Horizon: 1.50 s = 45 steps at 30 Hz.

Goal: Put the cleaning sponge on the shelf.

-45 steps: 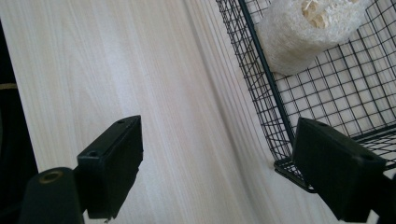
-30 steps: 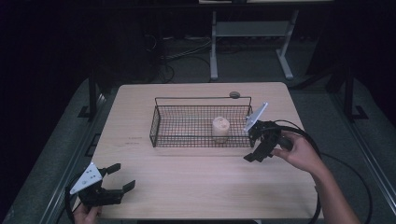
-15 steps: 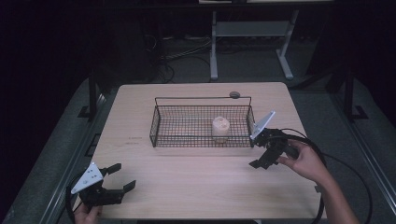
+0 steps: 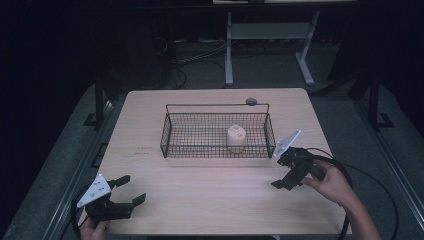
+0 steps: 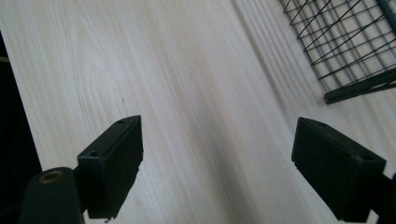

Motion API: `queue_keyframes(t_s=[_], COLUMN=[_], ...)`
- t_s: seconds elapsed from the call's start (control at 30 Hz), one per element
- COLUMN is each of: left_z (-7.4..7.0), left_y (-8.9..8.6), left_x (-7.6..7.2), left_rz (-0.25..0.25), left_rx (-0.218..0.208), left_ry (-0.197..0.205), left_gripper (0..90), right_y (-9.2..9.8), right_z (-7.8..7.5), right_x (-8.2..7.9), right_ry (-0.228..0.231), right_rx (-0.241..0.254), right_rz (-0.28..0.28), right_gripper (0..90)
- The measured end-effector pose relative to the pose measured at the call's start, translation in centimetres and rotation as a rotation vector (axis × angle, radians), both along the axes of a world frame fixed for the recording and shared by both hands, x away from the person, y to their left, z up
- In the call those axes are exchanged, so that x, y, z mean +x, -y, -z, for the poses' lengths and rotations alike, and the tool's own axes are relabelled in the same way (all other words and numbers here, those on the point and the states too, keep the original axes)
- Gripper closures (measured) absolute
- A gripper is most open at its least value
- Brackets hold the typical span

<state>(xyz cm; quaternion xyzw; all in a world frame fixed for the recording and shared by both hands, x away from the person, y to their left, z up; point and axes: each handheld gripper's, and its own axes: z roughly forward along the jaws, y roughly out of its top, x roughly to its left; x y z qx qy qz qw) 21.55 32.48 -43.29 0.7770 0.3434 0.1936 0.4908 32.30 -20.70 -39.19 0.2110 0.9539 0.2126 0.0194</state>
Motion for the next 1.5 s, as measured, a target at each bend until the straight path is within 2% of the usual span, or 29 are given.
queue_keyframes(t_s=[0.3,0.5,1.1,1.37,1.5], left_z=[0.0,0.0,0.0,0.0,0.0], left_y=[0.0,0.1,0.2,0.1,0.2], left_x=[0.0,0.0,-0.1,-0.1,-0.1], left_rz=[-0.002,0.000,-0.004,-0.003,-0.002], left_rx=[-0.001,0.002,0.004,0.003,0.000], left_ry=[-0.001,-0.003,-0.001,-0.003,-0.001], left_gripper=[14.1,14.1,14.1,14.1,14.1], right_y=[0.9,1.5,3.3,3.3,2.9], right_z=[0.9,1.5,2.9,3.5,3.5], right_x=[-1.2,-2.4,-4.5,-5.6,-6.2], right_ry=[-0.009,0.020,0.002,0.008,0.023], right_rx=[0.013,0.017,0.072,0.100,0.115], right_rz=[0.015,0.014,0.046,0.057,0.040], right_gripper=[15.9,14.9,14.8,14.9,14.8])
